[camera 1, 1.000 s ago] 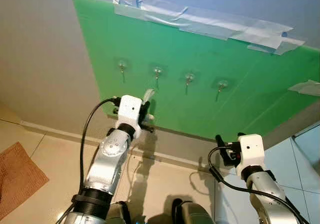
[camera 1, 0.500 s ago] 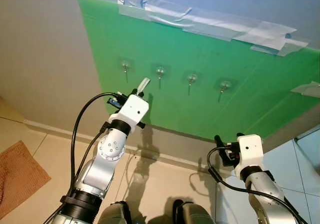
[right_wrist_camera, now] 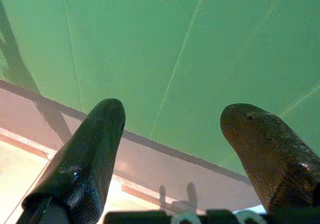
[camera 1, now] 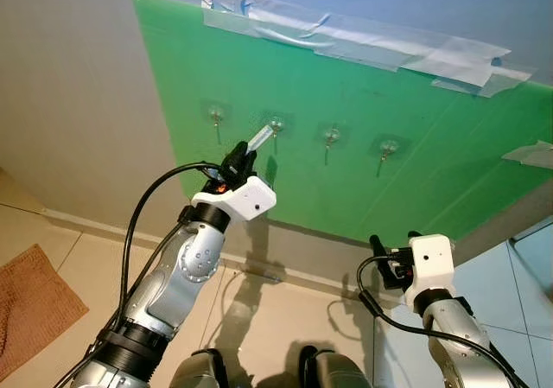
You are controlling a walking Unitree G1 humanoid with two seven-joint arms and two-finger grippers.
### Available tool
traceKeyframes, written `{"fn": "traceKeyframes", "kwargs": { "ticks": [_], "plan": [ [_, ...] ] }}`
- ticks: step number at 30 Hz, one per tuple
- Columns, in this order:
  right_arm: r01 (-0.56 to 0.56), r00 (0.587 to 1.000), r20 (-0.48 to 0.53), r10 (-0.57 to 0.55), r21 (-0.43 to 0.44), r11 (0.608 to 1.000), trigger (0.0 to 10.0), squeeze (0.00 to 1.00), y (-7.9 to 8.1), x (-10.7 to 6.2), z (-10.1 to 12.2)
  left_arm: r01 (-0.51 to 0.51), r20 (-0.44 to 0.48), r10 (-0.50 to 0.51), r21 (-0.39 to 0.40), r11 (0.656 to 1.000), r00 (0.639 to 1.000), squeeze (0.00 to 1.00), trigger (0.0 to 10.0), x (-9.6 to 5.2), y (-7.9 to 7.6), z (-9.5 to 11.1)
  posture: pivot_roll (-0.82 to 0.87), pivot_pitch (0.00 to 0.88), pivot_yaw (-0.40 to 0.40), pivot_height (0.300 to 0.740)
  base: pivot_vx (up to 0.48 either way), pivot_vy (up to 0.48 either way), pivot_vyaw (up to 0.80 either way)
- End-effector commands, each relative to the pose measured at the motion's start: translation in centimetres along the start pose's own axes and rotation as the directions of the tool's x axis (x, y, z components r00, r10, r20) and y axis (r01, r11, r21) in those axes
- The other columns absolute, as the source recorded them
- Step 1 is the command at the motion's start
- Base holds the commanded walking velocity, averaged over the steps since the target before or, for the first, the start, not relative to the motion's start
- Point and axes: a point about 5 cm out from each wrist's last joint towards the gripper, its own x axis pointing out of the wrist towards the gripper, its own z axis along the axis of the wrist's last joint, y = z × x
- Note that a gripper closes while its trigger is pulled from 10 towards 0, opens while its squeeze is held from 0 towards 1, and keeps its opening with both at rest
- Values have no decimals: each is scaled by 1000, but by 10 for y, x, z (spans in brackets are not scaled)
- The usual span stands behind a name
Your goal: Hang keys on a hook
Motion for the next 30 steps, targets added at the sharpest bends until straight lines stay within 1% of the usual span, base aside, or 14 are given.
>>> {"fn": "traceKeyframes", "kwargs": {
  "ticks": [1,5,9,13,16,30],
  "plan": [
    [20,1000,-17,-20,-3,1000,10000,180,-3,-4,-5,10,12,-10,7,1000,1000,0,0,0,-5,1,-162,139,-50,740,0,0,0],
    [18,1000,-17,-18,-5,1000,10000,180,-3,-4,-5,8,7,-8,-5,1000,1000,0,0,0,-7,1,-162,140,-55,740,0,0,0],
    [17,1000,-18,-17,-7,1000,10000,180,-4,-4,-5,6,13,-6,8,1000,1000,0,0,0,-9,1,-164,142,-57,740,0,0,0],
    [19,1000,-18,-19,-6,1000,10000,180,-4,-4,-5,7,24,-9,57,998,1000,0,0,0,-9,0,-164,142,-57,740,0,0,0],
    [19,1000,-18,-19,-6,1000,10000,180,-4,-5,-5,8,21,-10,78,997,1000,0,0,0,-10,-1,-164,142,-57,740,0,0,0],
    [20,1000,-19,-20,-6,1000,10000,180,-5,-4,-4,0,15,-2,108,994,1000,0,0,0,-9,-3,-166,155,-59,740,0,0,0]
  ]
}}
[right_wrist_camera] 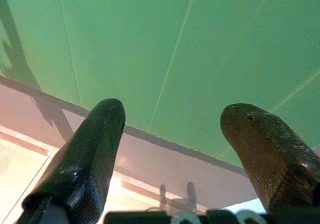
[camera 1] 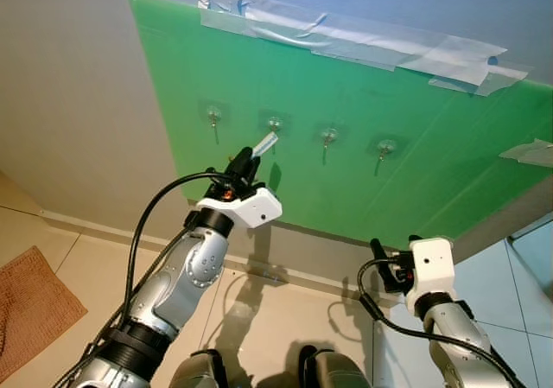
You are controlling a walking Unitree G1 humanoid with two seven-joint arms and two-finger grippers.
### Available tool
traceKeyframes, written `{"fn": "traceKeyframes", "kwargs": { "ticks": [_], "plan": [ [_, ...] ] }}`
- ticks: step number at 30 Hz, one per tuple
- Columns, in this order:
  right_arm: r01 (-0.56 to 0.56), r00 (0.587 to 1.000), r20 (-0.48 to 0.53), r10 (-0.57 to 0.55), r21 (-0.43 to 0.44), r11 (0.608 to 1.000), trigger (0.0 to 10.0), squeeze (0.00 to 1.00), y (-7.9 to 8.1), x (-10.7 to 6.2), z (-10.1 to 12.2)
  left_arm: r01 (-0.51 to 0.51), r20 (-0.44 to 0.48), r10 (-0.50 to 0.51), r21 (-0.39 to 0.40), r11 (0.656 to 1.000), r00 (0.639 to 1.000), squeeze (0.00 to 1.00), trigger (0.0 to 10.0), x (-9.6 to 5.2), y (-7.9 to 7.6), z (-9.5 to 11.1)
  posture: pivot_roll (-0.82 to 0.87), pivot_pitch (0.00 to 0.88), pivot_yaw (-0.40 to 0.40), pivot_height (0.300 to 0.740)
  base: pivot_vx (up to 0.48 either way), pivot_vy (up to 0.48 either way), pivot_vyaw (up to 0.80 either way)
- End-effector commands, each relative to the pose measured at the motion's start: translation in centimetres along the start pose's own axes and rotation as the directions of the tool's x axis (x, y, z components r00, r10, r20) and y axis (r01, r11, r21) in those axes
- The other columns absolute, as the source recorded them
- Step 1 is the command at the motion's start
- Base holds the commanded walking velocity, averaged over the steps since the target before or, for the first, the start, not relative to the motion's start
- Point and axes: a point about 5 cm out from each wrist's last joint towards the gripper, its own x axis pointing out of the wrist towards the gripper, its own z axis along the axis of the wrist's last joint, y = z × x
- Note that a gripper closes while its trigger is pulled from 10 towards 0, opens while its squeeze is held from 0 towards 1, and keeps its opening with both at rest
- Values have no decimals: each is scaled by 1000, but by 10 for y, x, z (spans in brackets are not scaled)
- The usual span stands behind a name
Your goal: Hang keys on a hook
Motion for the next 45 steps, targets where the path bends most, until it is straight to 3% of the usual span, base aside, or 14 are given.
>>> {"fn": "traceKeyframes", "kwargs": {
  "ticks": [1,28,45],
  "plan": [
    [18,1000,-8,-18,-7,1000,10000,180,-5,-2,-1,-9,9,9,10,1000,1000,0,0,1,0,2,-166,156,-61,740,0,0,0],
    [2,1000,-13,-2,-14,1000,10000,176,-4,-2,-2,-39,7,38,77,996,999,0,0,-3,7,-3,-151,149,-66,740,0,0,0],
    [9,1000,-13,-9,-12,1000,10000,180,-4,-4,-2,24,-13,-23,142,990,1000,0,0,-1,-4,-7,-161,152,-65,740,0,0,0]
  ]
}}
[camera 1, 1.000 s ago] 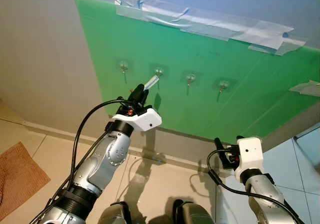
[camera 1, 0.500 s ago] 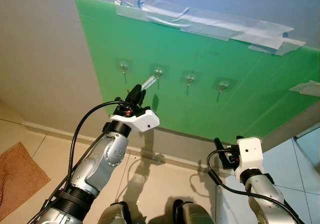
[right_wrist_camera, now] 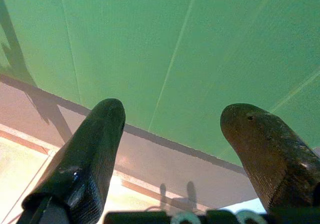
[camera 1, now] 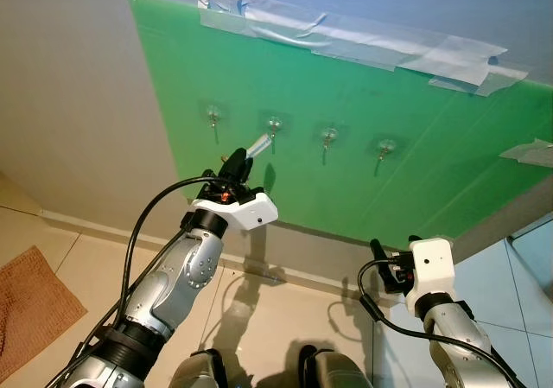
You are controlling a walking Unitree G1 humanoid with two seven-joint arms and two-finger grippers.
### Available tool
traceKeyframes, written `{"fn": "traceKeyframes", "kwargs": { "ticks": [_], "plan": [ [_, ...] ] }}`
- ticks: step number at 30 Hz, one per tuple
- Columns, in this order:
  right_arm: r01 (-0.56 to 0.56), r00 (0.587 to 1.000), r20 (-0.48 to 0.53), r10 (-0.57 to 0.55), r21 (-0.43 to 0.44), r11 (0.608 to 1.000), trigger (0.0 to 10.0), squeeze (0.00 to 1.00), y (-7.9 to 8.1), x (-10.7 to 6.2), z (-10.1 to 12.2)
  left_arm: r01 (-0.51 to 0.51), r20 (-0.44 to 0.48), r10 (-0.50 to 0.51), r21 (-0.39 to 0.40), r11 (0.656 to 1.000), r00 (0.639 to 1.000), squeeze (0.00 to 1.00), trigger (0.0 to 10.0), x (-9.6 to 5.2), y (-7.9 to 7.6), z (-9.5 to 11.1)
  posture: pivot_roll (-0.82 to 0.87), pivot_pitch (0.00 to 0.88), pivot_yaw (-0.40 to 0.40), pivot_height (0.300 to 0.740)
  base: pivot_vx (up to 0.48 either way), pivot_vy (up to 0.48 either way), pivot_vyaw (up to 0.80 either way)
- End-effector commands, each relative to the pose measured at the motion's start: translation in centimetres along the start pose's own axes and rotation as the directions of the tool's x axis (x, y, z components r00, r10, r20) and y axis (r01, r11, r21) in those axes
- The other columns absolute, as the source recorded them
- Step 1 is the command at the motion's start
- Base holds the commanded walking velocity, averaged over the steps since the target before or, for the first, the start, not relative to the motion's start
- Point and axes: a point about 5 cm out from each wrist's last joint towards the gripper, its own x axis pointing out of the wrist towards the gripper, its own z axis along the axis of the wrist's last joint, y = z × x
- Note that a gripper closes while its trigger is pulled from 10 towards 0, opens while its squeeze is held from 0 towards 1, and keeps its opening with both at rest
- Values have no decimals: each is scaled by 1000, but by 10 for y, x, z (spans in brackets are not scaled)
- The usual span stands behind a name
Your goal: Hang keys on a hook
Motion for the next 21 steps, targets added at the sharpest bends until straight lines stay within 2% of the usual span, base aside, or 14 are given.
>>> {"fn": "traceKeyframes", "kwargs": {
  "ticks": [1,2,4,6,7,8,9,10,11,13,15,17,21],
  "plan": [
    [14,1000,-11,-14,-11,1000,10000,184,-4,-3,-2,5,0,-5,-12,1000,1000,0,0,1,-2,2,-161,152,-65,740,0,0,0],
    [14,1000,-11,-14,-11,1000,10000,184,-4,-3,-2,2,-12,-3,-38,999,1000,0,0,1,-1,1,-161,152,-65,740,0,0,0],
    [14,1000,-12,-14,-11,1000,10000,180,-5,-3,-2,-22,-89,3,-213,977,996,0,0,1,1,-3,-161,151,-66,740,0,0,0],
    [14,1000,-12,-14,-11,1000,10000,180,-5,-4,-2,-25,-94,4,-224,974,996,0,0,2,1,-3,-161,151,-66,740,0,0,0],
    [14,1000,-12,-14,-11,1000,10000,180,-5,-4,-3,-36,-98,12,-255,966,995,0,0,2,3,-2,-159,150,-68,740,0,0,0],
    [13,1000,-12,-13,-12,1000,10000,180,-5,-3,-3,-61,-135,12,-363,930,991,0,0,3,4,-3,-159,150,-68,740,0,0,0],
    [13,1000,-12,-13,-12,1000,10000,180,-5,-3,-3,-61,-135,12,-363,930,991,0,0,3,4,-3,-159,150,-68,740,0,0,0],
    [11,1000,-13,-11,-13,1000,10000,184,-5,-3,-3,-84,-199,-11,-461,884,980,0,0,2,3,-9,-157,148,-70,740,0,0,0],
    [11,1000,-13,-11,-13,1000,10000,184,-5,-3,-3,-84,-199,-11,-461,884,980,0,0,2,3,-9,-157,148,-70,740,0,0,0],
    [9,1000,-12,-9,-14,1000,10000,180,-5,-3,-2,-125,-262,-35,-569,813,965,0,0,2,2,-15,-155,147,-72,740,0,0,0],
    [7,1000,-12,-8,-15,1000,10000,180,-5,-3,-2,-162,-284,-51,-677,718,958,0,0,3,5,-17,-155,147,-72,740,0,0,0],
    [6,1000,-12,-7,-17,1000,10000,180,-5,-3,-2,-169,-263,-47,-736,656,964,0,0,5,9,-14,-156,146,-74,740,0,0,0],
    [7,1000,-13,-7,-17,1000,10000,180,-6,-3,-2,-78,-148,-73,-805,588,986,0,0,6,10,3,-156,146,-74,740,0,0,0]
  ]
}}
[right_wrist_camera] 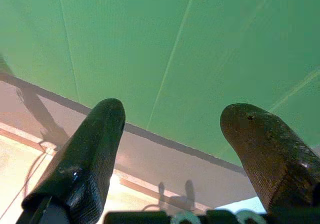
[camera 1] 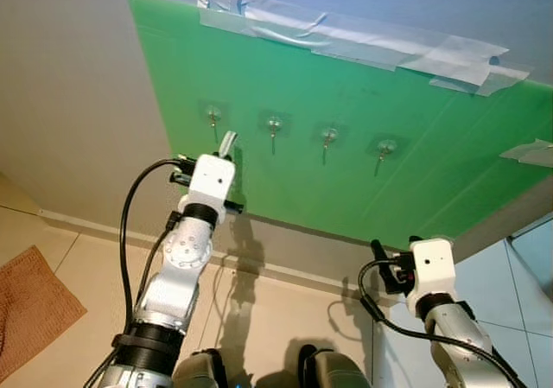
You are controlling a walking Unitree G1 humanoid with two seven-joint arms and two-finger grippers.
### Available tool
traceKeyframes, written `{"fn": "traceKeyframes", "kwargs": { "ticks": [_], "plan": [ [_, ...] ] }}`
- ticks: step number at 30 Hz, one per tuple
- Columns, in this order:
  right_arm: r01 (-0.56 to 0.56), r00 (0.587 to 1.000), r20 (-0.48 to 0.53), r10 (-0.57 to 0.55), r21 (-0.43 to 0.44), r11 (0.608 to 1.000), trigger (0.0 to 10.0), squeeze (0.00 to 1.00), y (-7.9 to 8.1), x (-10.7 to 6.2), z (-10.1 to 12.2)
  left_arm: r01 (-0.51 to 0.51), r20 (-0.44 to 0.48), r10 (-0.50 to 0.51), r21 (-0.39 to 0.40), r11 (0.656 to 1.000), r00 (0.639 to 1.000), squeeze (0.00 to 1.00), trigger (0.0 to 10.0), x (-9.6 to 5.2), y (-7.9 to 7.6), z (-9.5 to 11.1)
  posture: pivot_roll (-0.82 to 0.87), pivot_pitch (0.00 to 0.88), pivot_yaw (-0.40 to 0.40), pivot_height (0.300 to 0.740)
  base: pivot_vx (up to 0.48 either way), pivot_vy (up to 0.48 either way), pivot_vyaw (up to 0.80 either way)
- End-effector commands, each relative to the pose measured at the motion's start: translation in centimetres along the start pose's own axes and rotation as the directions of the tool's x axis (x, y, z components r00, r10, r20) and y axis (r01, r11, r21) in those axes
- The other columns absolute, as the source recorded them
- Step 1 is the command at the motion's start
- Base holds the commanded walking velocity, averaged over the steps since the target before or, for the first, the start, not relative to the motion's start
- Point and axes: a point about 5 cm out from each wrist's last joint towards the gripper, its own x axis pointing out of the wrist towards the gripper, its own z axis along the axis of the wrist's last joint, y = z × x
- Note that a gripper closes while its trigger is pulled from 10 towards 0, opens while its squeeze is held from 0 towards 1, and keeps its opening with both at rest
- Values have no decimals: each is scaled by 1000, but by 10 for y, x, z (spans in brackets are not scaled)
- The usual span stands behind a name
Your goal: Hang keys on a hook
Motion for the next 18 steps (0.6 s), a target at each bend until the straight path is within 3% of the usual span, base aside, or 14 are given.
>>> {"fn": "traceKeyframes", "kwargs": {
  "ticks": [1,4,8,11,18],
  "plan": [
    [7,1000,-10,-7,-9,1000,10000,180,-4,-2,-2,73,17,-72,-49,996,997,0,0,-3,-12,4,-156,146,-74,740,0,0,0],
    [7,1000,-10,-8,-9,1000,10000,180,-4,-2,-2,111,18,-109,-90,990,994,0,0,-5,-17,6,-156,146,-74,740,0,0,0],
    [10,1000,-10,-10,-8,1000,10000,180,-4,-2,-2,198,25,-197,-221,955,980,0,0,-6,-28,12,-156,146,-74,740,0,0,0],
    [11,1000,-11,-11,-8,1000,10000,180,-4,-2,-2,206,27,-206,-272,940,978,0,0,-6,-29,14,-163,146,-72,740,0,0,0],
    [14,1000,-12,-14,-7,1000,10000,184,-5,-4,-2,236,42,-233,-259,937,972,0,0,-7,-28,20,-166,148,-71,740,0,0,0]
  ]
}}
